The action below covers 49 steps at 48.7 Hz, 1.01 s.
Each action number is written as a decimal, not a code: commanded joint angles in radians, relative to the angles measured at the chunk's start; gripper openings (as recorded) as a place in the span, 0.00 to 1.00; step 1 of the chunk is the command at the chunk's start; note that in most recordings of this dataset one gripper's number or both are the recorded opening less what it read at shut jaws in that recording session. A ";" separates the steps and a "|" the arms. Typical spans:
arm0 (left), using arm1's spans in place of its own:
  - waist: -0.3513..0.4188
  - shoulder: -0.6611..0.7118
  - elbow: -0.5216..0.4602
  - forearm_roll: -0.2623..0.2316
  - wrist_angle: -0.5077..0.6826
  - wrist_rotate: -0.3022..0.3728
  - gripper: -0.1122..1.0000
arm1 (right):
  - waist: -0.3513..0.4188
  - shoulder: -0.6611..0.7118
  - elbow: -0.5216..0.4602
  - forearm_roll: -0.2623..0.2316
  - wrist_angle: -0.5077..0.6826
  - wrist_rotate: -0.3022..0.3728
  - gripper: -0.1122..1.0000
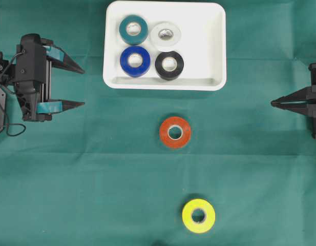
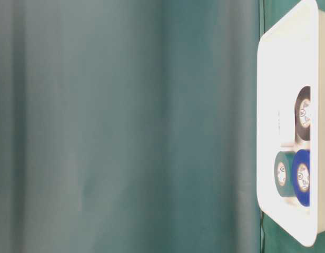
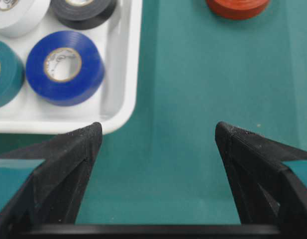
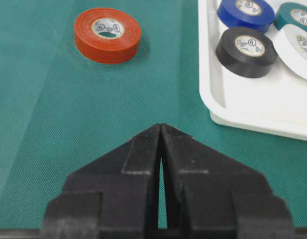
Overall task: Put the tape into the white case with the left arm.
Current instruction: 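Withdraw the left gripper back to the left side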
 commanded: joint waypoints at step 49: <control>-0.311 -0.008 0.034 -0.002 0.008 -0.025 0.96 | 0.000 0.005 -0.011 0.000 -0.011 0.002 0.02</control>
